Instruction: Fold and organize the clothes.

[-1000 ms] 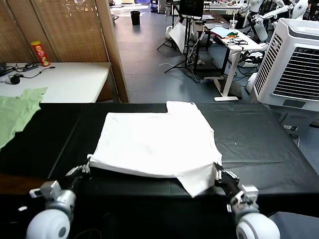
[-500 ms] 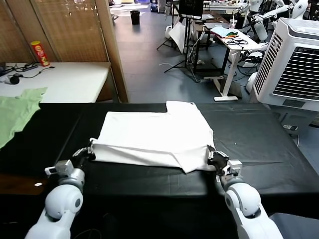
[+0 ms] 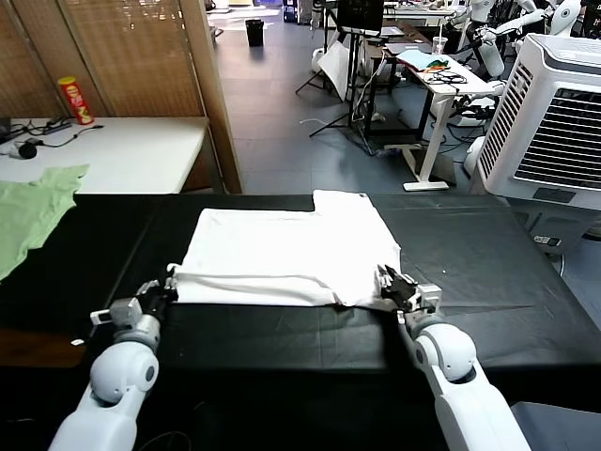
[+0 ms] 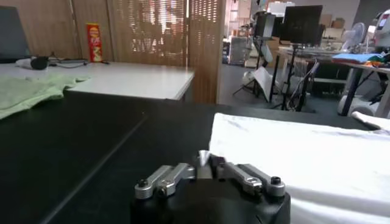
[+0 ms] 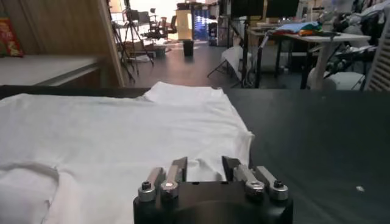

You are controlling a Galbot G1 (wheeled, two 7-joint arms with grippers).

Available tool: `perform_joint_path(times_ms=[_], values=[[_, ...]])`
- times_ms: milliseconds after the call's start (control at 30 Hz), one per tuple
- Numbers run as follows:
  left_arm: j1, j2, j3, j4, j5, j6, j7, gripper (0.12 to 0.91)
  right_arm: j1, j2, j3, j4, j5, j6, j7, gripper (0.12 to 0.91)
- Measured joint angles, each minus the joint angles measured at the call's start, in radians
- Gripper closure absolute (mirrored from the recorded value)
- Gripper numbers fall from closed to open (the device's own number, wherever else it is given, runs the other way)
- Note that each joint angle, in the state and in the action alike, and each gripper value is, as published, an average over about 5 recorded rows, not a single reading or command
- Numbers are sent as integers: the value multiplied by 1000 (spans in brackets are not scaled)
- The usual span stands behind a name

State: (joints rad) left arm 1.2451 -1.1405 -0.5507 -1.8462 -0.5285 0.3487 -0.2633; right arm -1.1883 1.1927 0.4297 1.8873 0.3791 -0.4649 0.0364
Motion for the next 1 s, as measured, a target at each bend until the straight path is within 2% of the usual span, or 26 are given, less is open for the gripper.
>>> perform_joint_path(times_ms=[100,167,267,467,600,733,867,1000], values=[[27,7,-9,-18,-9,11,18,272,-57,-16,16,51,-5,-1,-3,229],[47,11,-13,-30,-28,22,33,242,-93,-21,23,71,-8,2,-6,233],[75,18,-15,-41,-59,37,56,234,-139,-20,31,85,-11,7,-10,293],[82,20,-15,-20,-94,47,65,232,-182,-4,27,88,-17,8,-16,507],[76,23,-15,1,-109,48,64,245,-185,5,23,80,-19,8,-16,725],[71,27,-14,17,-125,47,64,359,-181,4,24,71,-17,9,-16,886],[69,31,-13,28,-141,47,64,575,-170,-4,25,67,1,7,-4,902],[80,43,-7,19,-146,57,58,792,-157,-26,33,81,51,-26,28,902]])
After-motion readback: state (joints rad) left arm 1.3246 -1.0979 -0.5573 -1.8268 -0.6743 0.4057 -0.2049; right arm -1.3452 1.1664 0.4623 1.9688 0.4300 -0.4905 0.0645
